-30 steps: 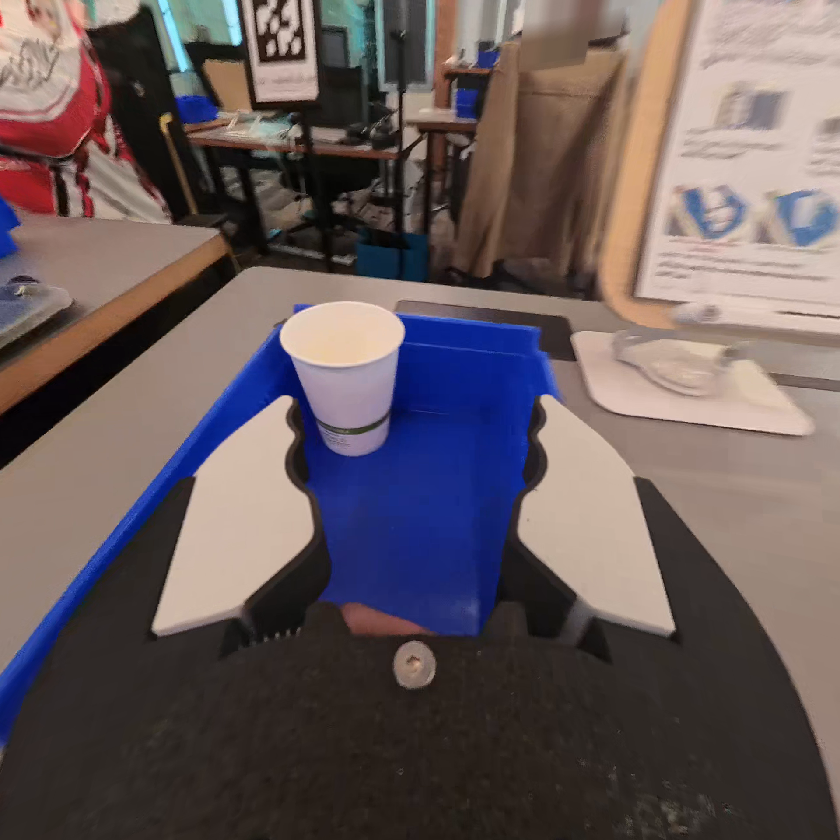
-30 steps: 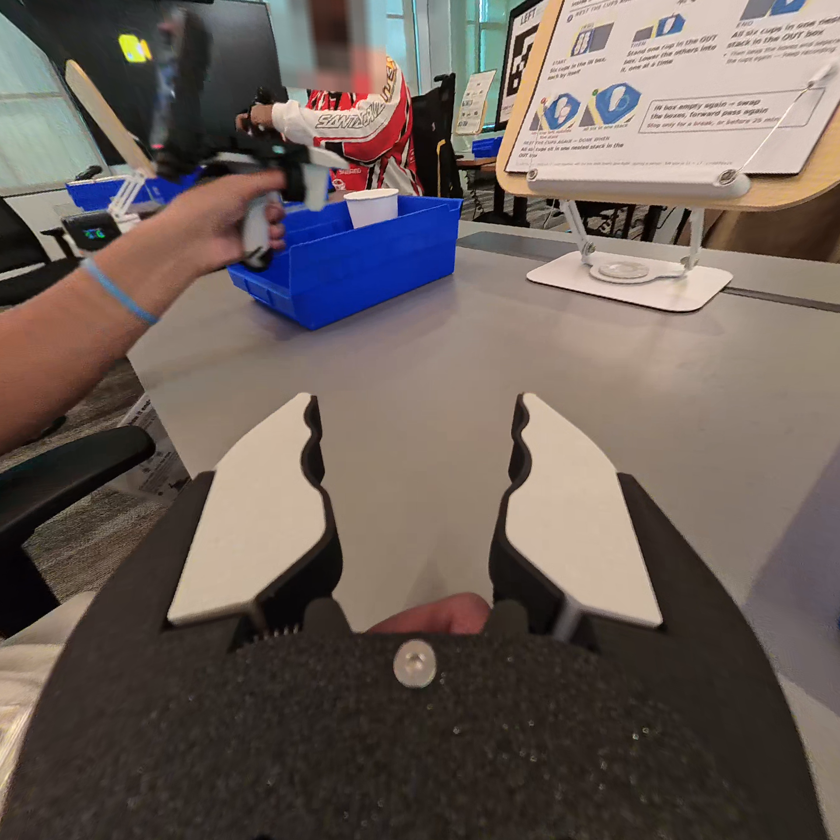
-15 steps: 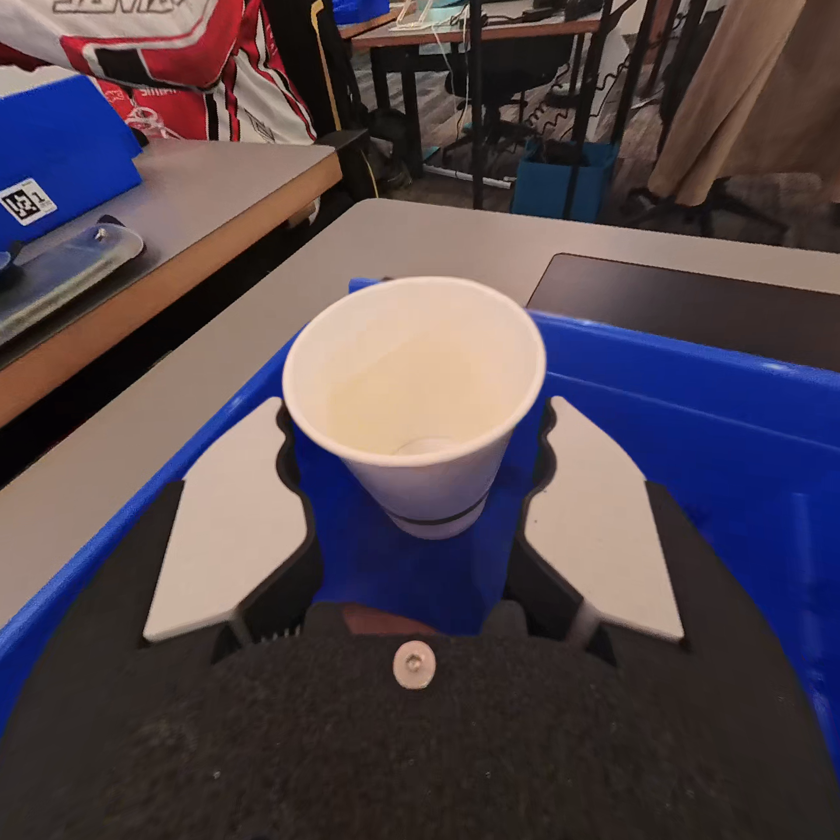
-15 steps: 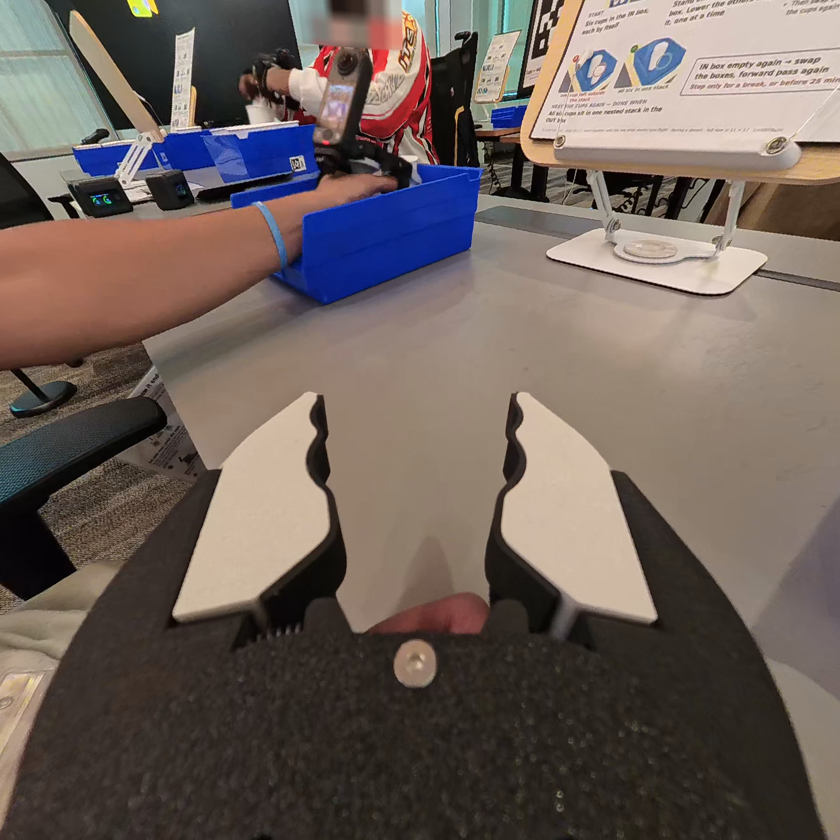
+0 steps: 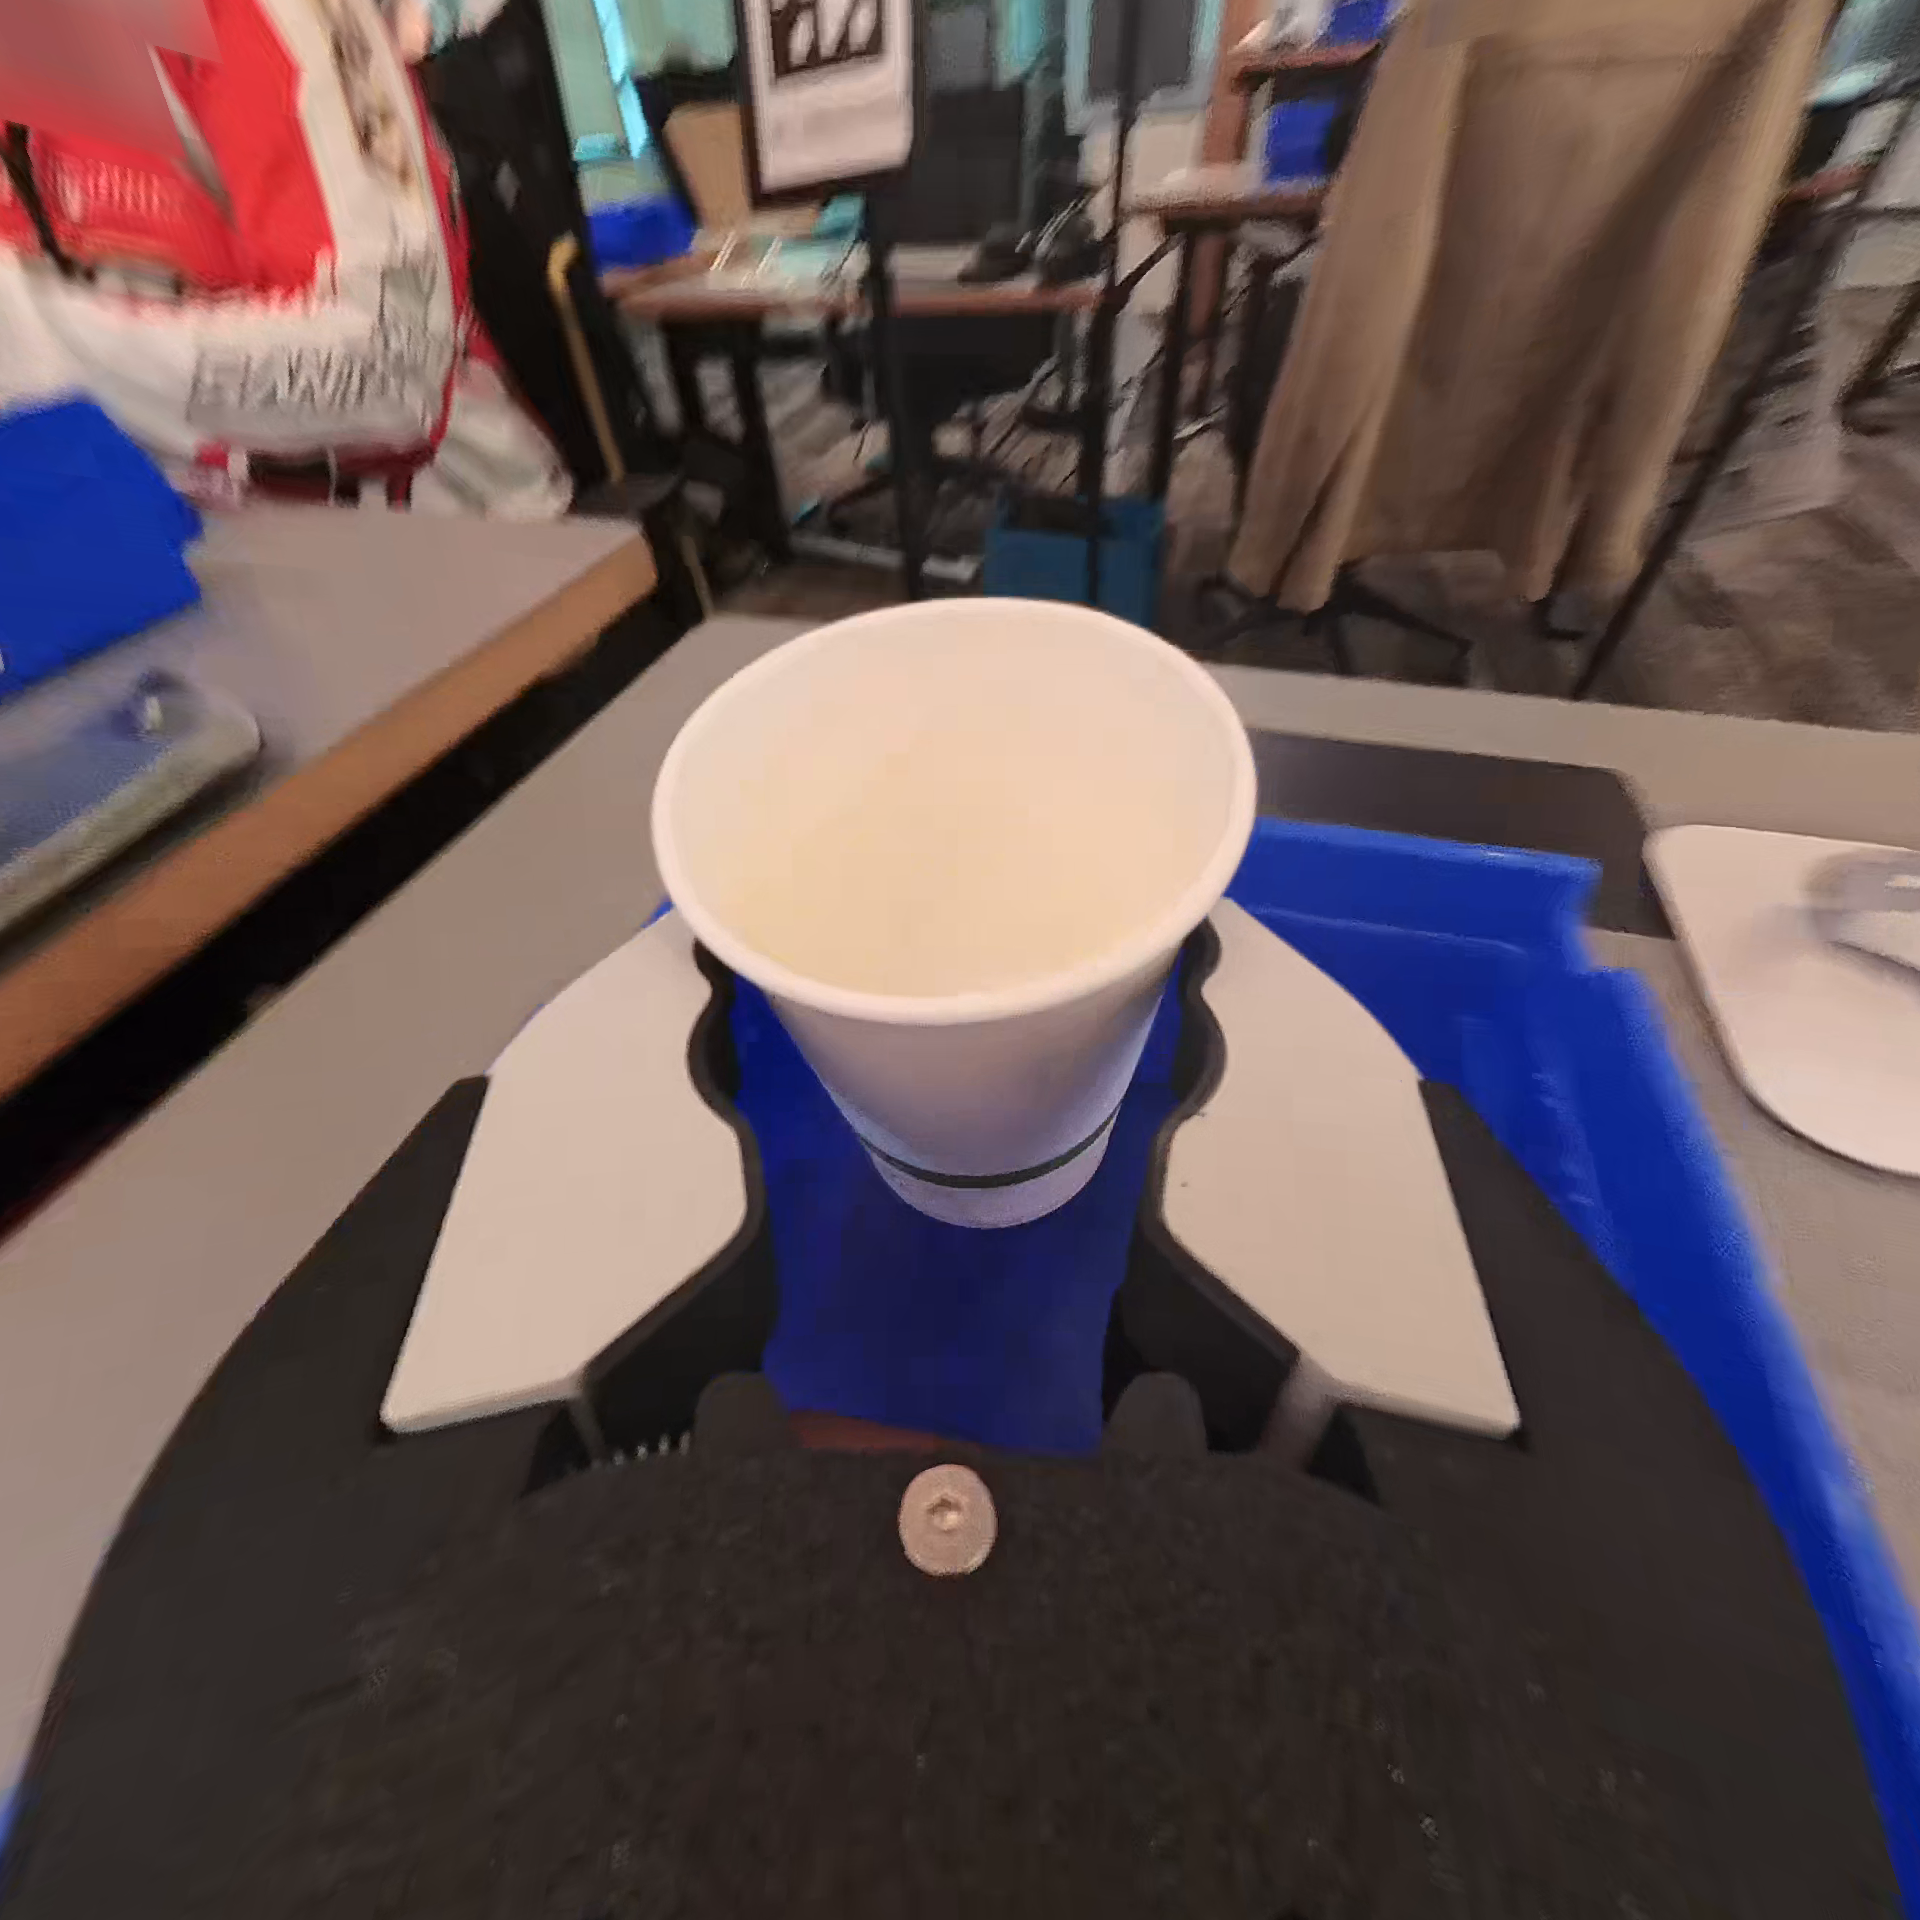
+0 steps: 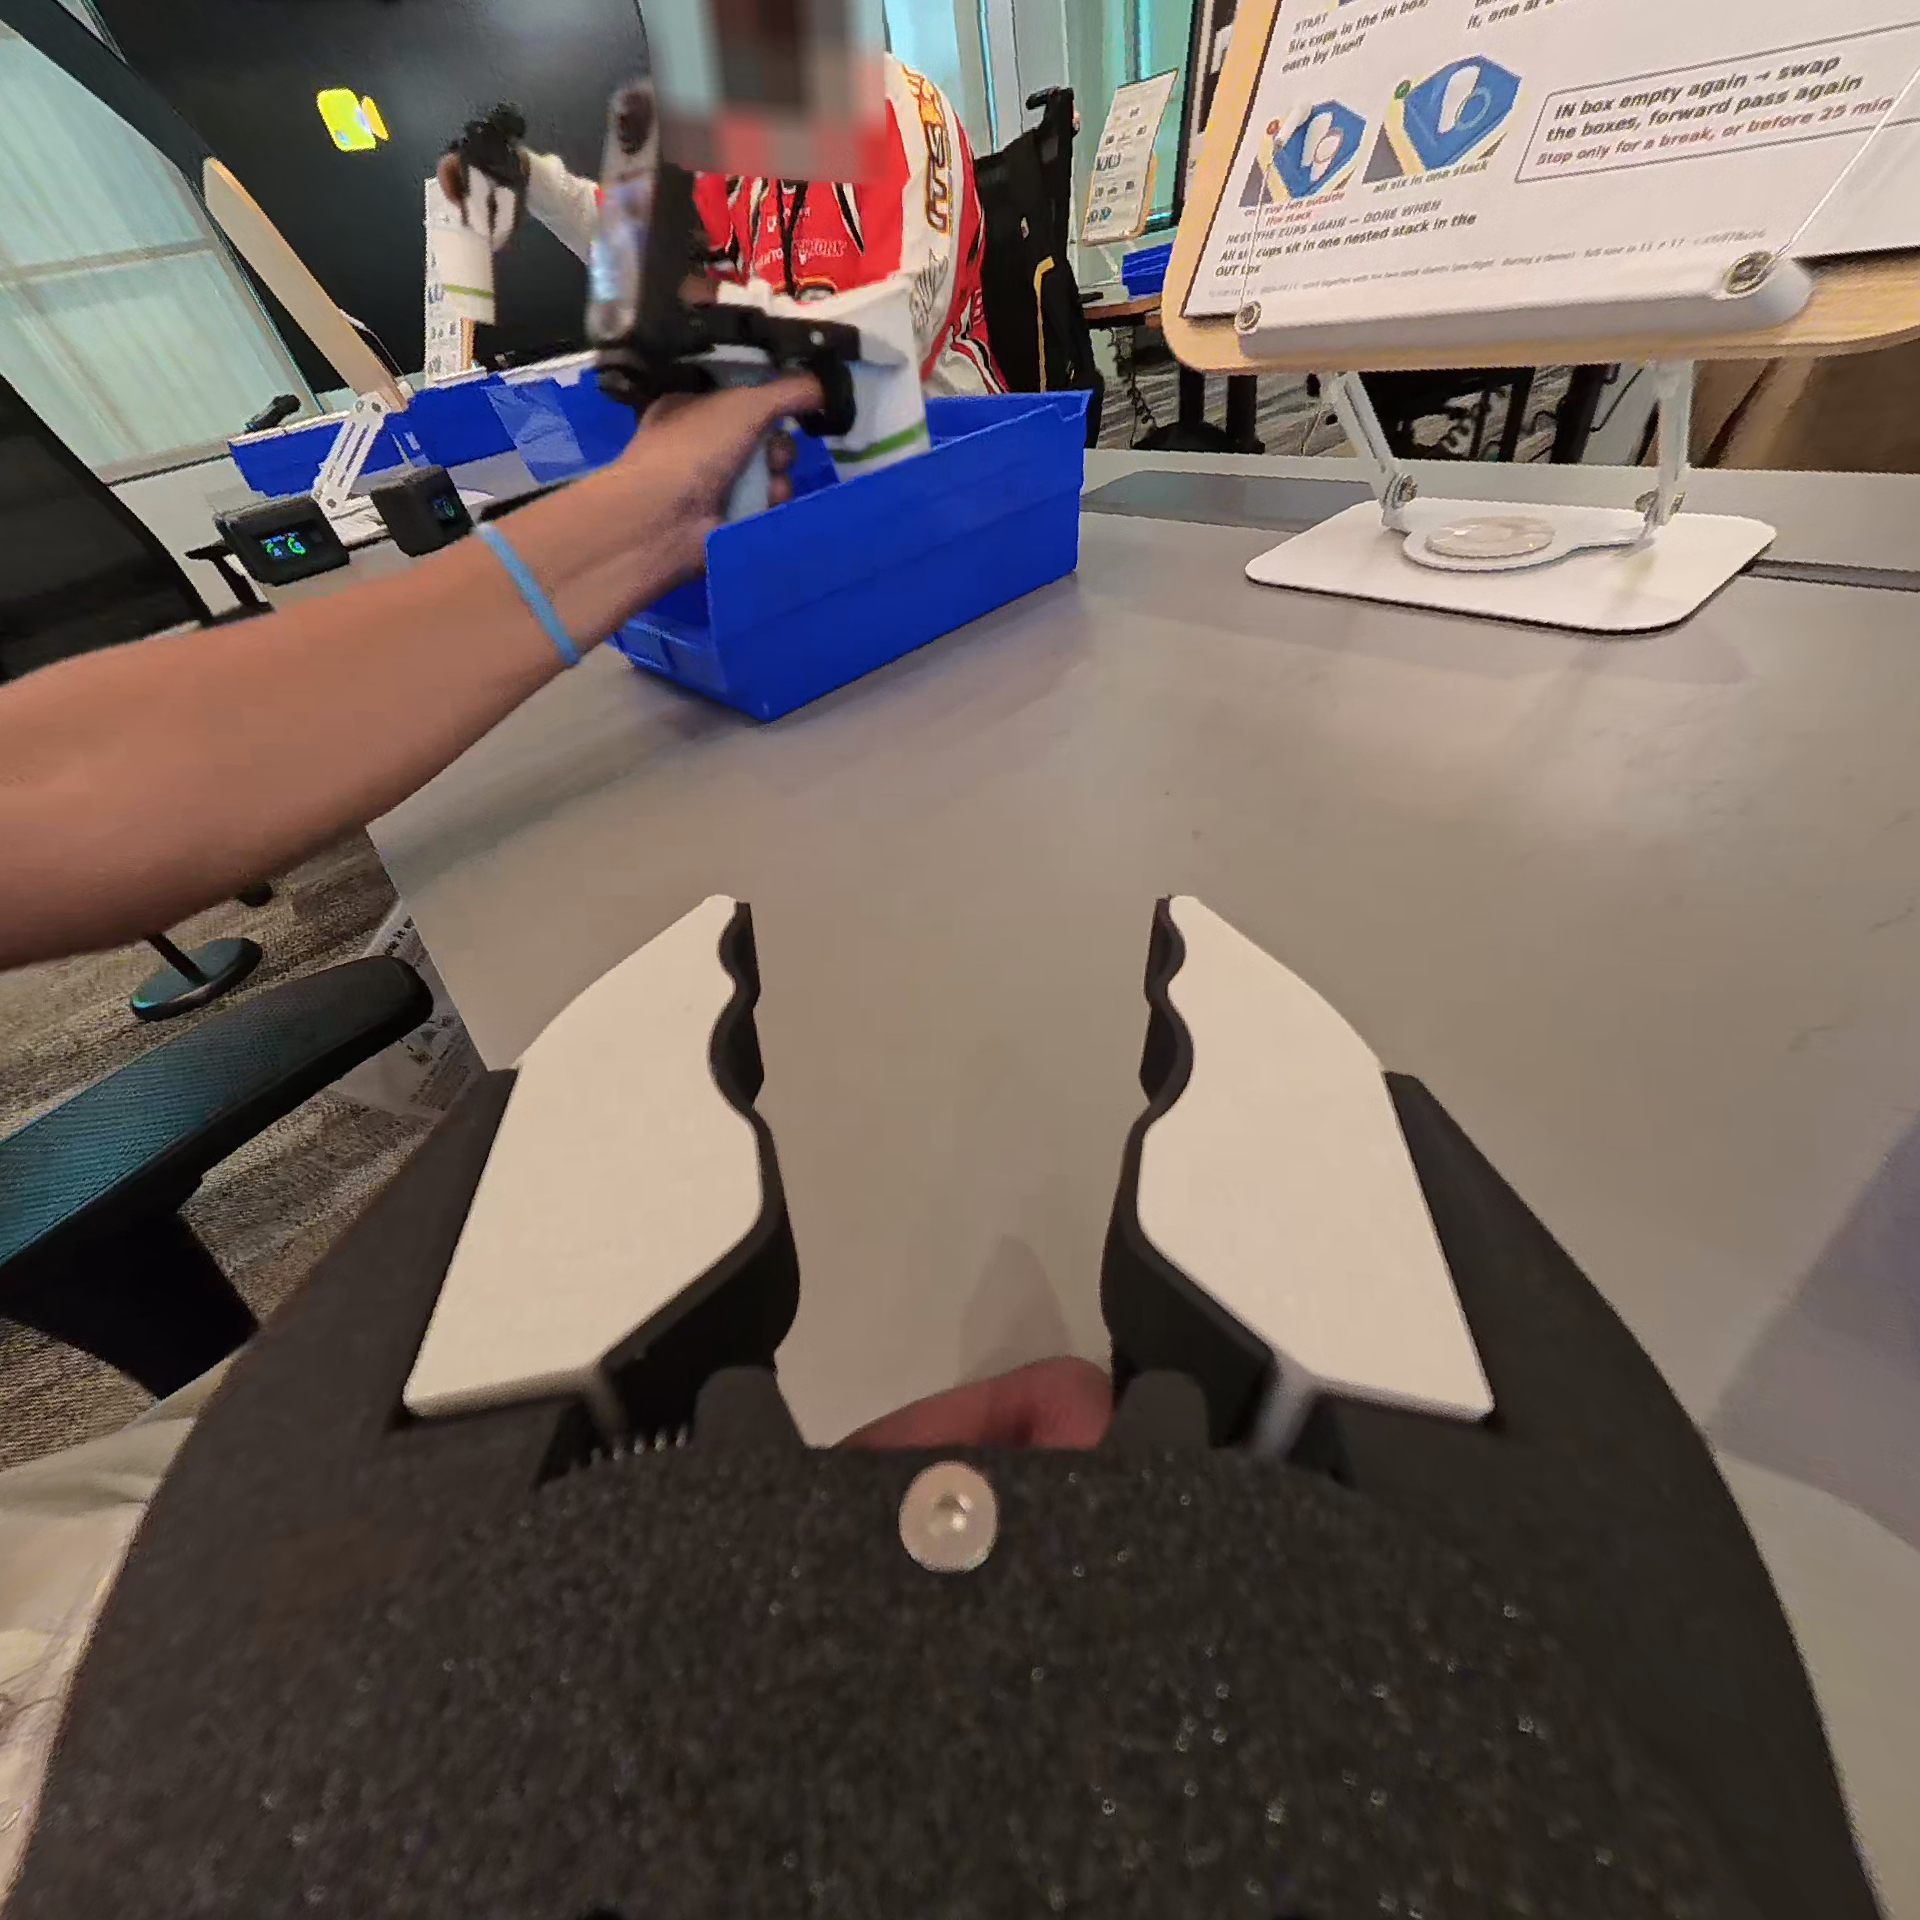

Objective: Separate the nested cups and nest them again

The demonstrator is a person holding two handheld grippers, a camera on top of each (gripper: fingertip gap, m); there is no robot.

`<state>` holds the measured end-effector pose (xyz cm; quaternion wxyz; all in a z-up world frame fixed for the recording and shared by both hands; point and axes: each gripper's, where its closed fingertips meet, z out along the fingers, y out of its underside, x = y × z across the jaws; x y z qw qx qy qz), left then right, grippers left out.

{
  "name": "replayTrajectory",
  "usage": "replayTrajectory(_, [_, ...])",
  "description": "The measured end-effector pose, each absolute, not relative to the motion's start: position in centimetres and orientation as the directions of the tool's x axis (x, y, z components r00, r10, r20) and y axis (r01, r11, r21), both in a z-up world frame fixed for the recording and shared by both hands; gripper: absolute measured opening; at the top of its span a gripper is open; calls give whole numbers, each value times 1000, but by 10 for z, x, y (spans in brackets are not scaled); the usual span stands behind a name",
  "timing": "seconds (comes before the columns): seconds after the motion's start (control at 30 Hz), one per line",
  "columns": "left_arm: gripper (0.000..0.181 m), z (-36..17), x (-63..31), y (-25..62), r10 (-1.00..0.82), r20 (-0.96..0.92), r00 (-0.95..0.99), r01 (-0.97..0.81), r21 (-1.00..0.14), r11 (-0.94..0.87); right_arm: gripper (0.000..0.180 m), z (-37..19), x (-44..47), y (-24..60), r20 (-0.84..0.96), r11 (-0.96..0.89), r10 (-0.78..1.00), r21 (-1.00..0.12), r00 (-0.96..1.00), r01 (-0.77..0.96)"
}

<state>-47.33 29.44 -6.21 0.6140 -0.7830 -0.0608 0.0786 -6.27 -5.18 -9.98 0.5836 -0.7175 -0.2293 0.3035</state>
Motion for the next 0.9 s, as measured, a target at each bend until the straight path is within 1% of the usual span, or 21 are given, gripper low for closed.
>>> replayTrajectory(0.07, [82, -31, -459, 266, 76, -59, 995, -47, -987, -153, 72, -95, -56, -50, -179, -210, 680, -977, 711, -46])
replayTrajectory(0.13, [82, -6, -442, 229, -69, -48, 996, -55, -994, -98, 72, -90, -49, -49, -205, -214, 685, -974, 699, -76])
replayTrajectory(0.2, [82, 13, -412, 184, -303, -30, 952, -52, -996, -68, 72, -84, -47, -47, -260, -236, 703, -963, 662, -127])
replayTrajectory(0.23, [82, 16, -393, 159, -430, -26, 902, -69, -994, -86, 73, -82, -47, -46, -286, -250, 716, -957, 636, -148])
replayTrajectory(0.3, [82, 23, -360, 110, -614, -42, 788, -112, -991, -76, 75, -76, -52, -49, -311, -268, 769, -950, 559, -160])
replayTrajectory(0.37, [81, 28, -330, 69, -741, -32, 671, -116, -991, -62, 79, -69, -64, -56, -298, -266, 837, -954, 460, -136])
replayTrajectory(0.43, [82, 25, -296, 33, -852, 12, 523, -120, -989, -87, 85, -60, -77, -63, -260, -239, 899, -966, 353, -104])
replayTrajectory(0.53, [82, 14, -249, -8, -948, 33, 317, -141, -987, -82, 89, -49, -93, -53, -200, -188, 925, -980, 324, -68])
replayTrajectory(0.6, [82, 2, -223, -23, -974, 51, 222, -167, -982, -90, 91, -40, -105, -45, -157, -153, 936, -988, 314, -36])
replayTrajectory(0.77, [82, -28, -180, -36, -992, 61, 108, -270, -959, -88, 93, -20, -133, -42, -90, -97, 963, -995, 255, 14])
replayTrajectory(0.9, [82, -39, -160, -49, -999, 42, 19, -323, -945, -46, 94, -21, -146, -48, -125, -128, 975, -992, 186, 4])
